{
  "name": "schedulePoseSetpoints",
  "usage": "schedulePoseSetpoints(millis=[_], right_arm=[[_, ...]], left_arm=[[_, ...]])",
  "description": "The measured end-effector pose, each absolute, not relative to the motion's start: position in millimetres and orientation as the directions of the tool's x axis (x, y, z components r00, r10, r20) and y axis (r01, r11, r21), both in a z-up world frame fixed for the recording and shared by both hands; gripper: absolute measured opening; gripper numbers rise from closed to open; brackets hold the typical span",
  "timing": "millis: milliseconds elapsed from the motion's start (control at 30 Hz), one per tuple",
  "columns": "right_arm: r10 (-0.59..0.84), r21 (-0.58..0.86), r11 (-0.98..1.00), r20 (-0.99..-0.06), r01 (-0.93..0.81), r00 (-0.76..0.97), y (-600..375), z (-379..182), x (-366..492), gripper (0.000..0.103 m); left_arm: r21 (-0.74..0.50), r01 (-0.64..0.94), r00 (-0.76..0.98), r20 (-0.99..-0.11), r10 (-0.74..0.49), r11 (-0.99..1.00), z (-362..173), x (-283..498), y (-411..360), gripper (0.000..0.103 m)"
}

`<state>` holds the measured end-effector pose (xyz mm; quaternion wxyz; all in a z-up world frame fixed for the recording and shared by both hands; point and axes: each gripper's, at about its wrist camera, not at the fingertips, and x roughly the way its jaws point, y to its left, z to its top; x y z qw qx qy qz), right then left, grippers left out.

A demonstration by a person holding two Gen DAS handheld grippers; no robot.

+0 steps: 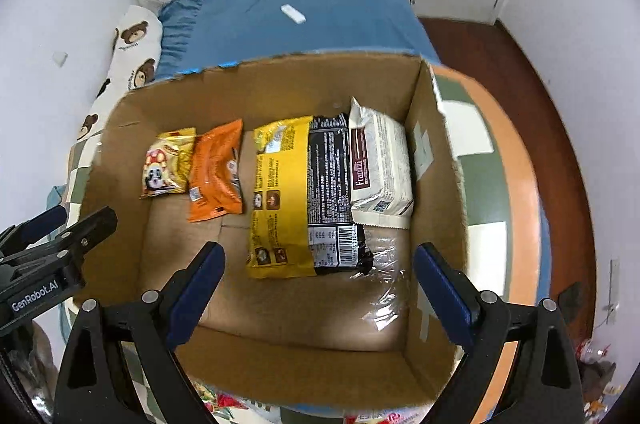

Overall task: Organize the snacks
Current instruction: 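Lower both held snacks into the cardboard box and open both tools, then grasp the candy bag with the left tool while the right tool grasps the red sauce packet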

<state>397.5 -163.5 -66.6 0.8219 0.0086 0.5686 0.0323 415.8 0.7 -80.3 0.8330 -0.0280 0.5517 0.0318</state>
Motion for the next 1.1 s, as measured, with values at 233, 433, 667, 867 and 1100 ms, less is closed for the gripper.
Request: schedulePoseSetpoints(millis=[233, 433, 667, 867, 1100], right_arm=[[0.065, 0.037, 0.997, -0.891, -0.071, 0.449, -159.9, -27.8, 352.2, 0.097], [0.080, 0.039, 0.995, -0.852, -0.090, 0.517, -157.2, 3.4, 305.0, 0.097], [0.116, 0.074, 0.993, -0.815, -0.097, 0.568, -160.2, 33.2, 256.9, 0.097], [0.175, 0.148, 0.985, -0.824, -0.094, 0.538, -169.4, 25.9, 225.5, 0.097], [0.210, 0.237, 0.971, -0.895, 0.021, 0.393, -216.7, -51.6, 206.2, 0.072]], left_arm=[[-0.015, -0.082, 0.475, -0.880, 0.026, 0.997, -48.5, 371.4, -0.3, 0.092], [-0.003, -0.066, 0.558, -0.829, 0.034, 0.998, -16.2, 332.0, -5.3, 0.092], [-0.027, -0.059, 0.601, -0.799, 0.014, 0.998, 7.2, 293.9, -5.1, 0.092], [-0.052, -0.091, 0.570, -0.821, 0.009, 0.994, -5.0, 262.8, 5.8, 0.092], [0.053, -0.028, 0.396, -0.916, 0.060, 0.998, -96.3, 243.3, -0.2, 0.092]])
